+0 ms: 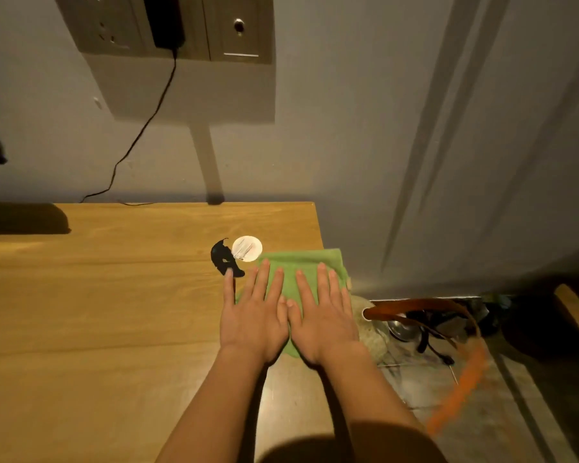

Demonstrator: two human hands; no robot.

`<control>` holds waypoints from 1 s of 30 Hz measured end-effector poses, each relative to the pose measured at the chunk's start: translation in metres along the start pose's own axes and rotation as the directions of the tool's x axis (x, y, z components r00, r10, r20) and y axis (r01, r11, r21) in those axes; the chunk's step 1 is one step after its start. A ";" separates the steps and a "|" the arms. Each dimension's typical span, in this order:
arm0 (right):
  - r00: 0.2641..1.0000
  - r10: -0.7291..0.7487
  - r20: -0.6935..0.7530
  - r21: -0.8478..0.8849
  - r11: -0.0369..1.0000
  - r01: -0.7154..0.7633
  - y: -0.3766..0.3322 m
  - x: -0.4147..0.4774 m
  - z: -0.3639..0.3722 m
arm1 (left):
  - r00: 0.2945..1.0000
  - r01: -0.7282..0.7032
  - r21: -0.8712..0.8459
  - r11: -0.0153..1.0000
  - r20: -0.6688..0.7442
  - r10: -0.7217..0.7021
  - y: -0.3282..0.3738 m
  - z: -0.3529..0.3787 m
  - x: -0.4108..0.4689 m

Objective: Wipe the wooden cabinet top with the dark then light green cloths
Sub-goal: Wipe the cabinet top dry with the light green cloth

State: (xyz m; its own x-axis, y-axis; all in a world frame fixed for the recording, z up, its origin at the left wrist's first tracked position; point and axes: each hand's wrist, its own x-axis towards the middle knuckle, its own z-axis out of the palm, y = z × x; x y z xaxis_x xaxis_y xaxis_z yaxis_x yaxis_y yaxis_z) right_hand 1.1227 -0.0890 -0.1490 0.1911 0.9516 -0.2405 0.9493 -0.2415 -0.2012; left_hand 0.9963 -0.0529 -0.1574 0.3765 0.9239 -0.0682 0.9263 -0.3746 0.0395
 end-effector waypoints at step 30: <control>0.999 0.052 -0.007 0.114 0.992 -0.051 0.009 0.025 0.002 | 0.999 -0.046 -0.029 0.999 -0.016 0.046 0.002 0.004 0.028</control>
State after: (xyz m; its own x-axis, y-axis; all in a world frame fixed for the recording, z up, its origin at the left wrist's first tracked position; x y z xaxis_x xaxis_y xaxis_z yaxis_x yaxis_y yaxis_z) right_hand 1.1354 -0.0673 -0.1583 0.2422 0.9390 -0.2443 0.9035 -0.3101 -0.2959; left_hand 1.0090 -0.0285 -0.1636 0.4181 0.9070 -0.0500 0.9073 -0.4143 0.0716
